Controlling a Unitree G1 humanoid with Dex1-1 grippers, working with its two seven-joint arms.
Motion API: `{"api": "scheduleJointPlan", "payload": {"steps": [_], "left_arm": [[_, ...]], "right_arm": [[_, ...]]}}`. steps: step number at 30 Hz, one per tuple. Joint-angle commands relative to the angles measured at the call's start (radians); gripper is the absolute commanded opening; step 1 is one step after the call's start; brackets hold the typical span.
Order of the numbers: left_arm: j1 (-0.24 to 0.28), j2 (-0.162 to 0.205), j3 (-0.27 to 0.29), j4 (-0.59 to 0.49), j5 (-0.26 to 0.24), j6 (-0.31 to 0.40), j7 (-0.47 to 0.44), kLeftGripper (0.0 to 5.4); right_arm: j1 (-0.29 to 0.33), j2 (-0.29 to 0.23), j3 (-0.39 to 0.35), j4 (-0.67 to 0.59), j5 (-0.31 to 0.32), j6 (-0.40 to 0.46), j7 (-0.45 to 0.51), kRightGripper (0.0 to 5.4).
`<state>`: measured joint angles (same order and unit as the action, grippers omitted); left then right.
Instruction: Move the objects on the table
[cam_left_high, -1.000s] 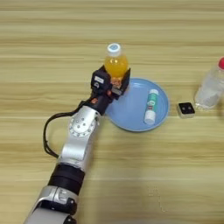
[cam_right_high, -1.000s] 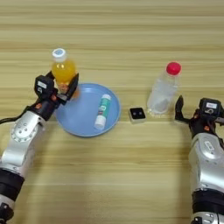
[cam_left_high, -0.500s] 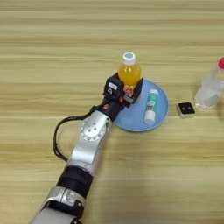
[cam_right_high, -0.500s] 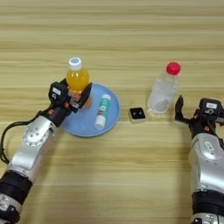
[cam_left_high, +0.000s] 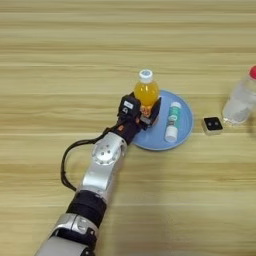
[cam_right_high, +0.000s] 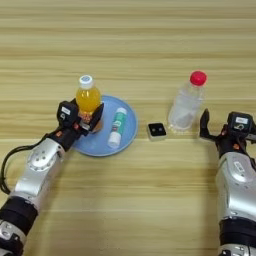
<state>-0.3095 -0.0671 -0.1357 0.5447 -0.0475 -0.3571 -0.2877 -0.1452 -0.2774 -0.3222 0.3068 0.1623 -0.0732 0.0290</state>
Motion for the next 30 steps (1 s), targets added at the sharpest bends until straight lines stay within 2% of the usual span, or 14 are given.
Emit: {"api": "scheduleJointPlan", "payload": {"steps": [1,4,5,23,30], "left_arm": [[-0.03,-0.012,0.008,0.028,0.004,-0.023,0.006,3.29],[-0.033,-0.014,0.01,0.041,0.007,-0.029,0.014,3.29],[-0.034,-0.014,0.01,0.043,0.009,-0.03,0.016,3.58],[-0.023,-0.01,-0.003,0.026,0.02,-0.037,0.023,5.33],[0.035,-0.004,-0.022,-0.069,0.027,-0.016,0.029,5.37]], "right_arm": [[0.008,0.002,-0.004,-0.022,0.0,0.018,-0.006,5.4],[0.01,0.002,-0.004,-0.025,0.0,0.019,-0.006,5.4],[0.01,0.002,-0.004,-0.026,0.0,0.02,-0.006,5.4],[0.009,0.003,-0.003,-0.026,-0.002,0.022,-0.007,5.4],[0.013,0.001,-0.007,-0.033,0.0,0.025,-0.008,5.4]]}}
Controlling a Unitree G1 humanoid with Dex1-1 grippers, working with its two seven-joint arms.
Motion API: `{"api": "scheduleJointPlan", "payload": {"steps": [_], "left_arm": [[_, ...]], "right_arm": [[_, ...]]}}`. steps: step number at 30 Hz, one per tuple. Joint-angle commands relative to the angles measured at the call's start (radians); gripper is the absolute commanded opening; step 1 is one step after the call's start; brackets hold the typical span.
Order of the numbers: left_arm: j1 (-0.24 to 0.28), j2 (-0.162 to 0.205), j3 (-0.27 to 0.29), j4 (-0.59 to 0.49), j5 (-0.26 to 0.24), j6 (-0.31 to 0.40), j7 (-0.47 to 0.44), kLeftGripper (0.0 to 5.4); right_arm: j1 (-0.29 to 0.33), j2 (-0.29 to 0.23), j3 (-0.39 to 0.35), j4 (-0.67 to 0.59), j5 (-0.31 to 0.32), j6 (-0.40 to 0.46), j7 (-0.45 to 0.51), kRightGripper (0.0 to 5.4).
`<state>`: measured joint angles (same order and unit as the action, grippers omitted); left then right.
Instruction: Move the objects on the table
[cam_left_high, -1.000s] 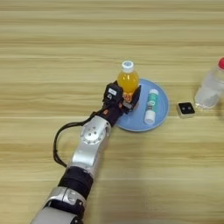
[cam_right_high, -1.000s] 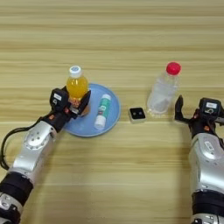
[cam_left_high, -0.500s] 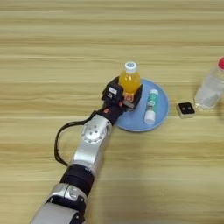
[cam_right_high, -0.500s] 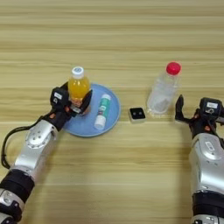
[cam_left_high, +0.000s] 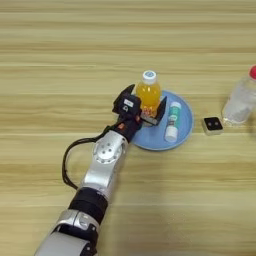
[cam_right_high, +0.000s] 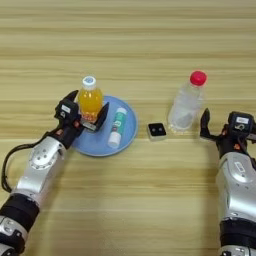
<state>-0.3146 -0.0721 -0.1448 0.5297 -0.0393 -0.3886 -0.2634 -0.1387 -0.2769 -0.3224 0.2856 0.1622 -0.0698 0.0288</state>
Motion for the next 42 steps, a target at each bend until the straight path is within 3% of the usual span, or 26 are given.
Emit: {"api": "scheduleJointPlan", "payload": {"steps": [1,18,28,37,42], "left_arm": [[0.048,0.003,-0.014,-0.068,0.018,0.02,0.005,5.37],[0.217,0.047,-0.054,-0.288,0.008,0.095,-0.009,5.37],[0.367,0.098,-0.051,-0.479,0.008,0.13,-0.003,5.37],[0.381,0.18,0.054,-0.527,-0.008,0.171,0.019,5.37],[0.351,0.19,0.108,-0.476,-0.014,0.17,0.042,5.37]], "right_arm": [[0.006,0.0,-0.007,-0.011,0.0,0.022,-0.008,5.4],[0.002,-0.001,-0.01,-0.002,0.0,0.021,-0.008,5.4],[0.005,-0.001,-0.013,-0.011,0.001,0.025,-0.01,5.4],[0.003,0.0,-0.012,-0.009,-0.004,0.027,-0.017,5.4],[0.002,-0.002,-0.009,-0.009,-0.003,0.028,-0.02,5.4]]}}
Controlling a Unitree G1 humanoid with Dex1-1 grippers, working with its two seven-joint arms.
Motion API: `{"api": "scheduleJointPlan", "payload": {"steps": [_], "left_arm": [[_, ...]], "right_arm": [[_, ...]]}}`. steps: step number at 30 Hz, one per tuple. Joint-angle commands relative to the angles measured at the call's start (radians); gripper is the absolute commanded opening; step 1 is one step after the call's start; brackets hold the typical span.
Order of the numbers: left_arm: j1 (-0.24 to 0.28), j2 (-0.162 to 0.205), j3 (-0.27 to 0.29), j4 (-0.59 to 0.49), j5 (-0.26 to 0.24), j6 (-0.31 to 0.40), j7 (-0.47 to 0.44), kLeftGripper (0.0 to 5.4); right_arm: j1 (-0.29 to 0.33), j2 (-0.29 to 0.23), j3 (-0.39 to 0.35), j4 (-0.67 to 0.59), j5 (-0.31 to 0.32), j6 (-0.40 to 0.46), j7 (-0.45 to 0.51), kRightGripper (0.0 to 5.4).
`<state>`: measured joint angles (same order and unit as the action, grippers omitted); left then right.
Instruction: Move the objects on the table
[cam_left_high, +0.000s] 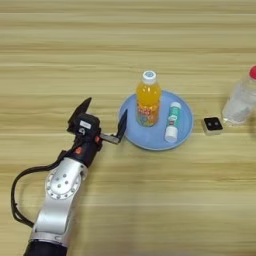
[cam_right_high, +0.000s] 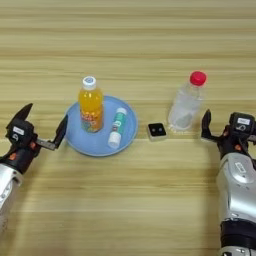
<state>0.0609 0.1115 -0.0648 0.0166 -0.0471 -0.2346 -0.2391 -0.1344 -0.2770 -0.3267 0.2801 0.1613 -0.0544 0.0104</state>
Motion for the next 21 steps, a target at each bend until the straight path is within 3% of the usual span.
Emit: {"api": "scheduleJointPlan", "payload": {"steps": [1,7,12,18,21], "left_arm": [[-0.029,0.005,0.035,0.047,-0.005,0.014,0.022,5.37],[-0.082,0.004,0.106,0.17,0.027,-0.023,0.118,5.37],[-0.16,-0.013,0.188,0.315,-0.028,-0.113,0.176,5.37],[-0.195,-0.022,0.228,0.434,-0.039,-0.204,0.196,5.37],[-0.193,-0.027,0.23,0.45,-0.038,-0.228,0.201,5.37]], "right_arm": [[-0.002,-0.002,-0.005,-0.004,-0.001,0.012,-0.002,5.4],[0.003,-0.004,-0.006,-0.013,0.0,0.017,0.0,5.4],[0.014,-0.011,-0.006,-0.025,0.001,0.023,0.008,5.4],[0.048,-0.017,-0.012,-0.037,0.002,0.011,0.022,5.4],[0.097,-0.025,-0.007,-0.063,-0.003,-0.005,0.052,5.4]]}}
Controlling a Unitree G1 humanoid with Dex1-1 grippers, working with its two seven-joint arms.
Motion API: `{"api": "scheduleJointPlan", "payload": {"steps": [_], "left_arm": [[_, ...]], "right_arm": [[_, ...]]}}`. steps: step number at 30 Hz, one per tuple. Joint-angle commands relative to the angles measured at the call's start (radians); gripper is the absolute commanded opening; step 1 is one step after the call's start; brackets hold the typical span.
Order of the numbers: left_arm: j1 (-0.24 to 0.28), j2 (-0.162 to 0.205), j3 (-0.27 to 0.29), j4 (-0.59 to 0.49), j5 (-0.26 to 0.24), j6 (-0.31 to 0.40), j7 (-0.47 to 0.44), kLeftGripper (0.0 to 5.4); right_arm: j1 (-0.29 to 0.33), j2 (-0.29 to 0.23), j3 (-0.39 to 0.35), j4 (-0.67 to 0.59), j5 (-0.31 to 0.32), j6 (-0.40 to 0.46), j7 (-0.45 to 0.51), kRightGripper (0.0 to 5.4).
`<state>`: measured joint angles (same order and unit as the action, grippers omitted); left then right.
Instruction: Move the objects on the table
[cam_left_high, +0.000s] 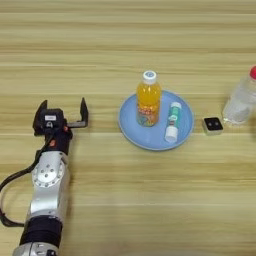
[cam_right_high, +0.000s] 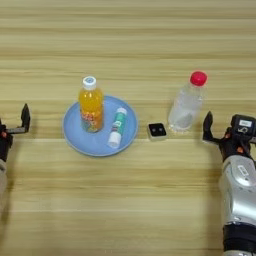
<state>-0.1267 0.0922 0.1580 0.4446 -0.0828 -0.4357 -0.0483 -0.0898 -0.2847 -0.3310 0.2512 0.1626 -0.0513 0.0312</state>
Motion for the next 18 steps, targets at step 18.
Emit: {"api": "scheduleJointPlan", "payload": {"steps": [18], "left_arm": [[0.0,-0.022,-0.007,0.04,0.028,-0.056,0.046,5.37]], "right_arm": [[0.277,-0.05,0.109,-0.415,0.039,0.198,0.241,5.4]]}}
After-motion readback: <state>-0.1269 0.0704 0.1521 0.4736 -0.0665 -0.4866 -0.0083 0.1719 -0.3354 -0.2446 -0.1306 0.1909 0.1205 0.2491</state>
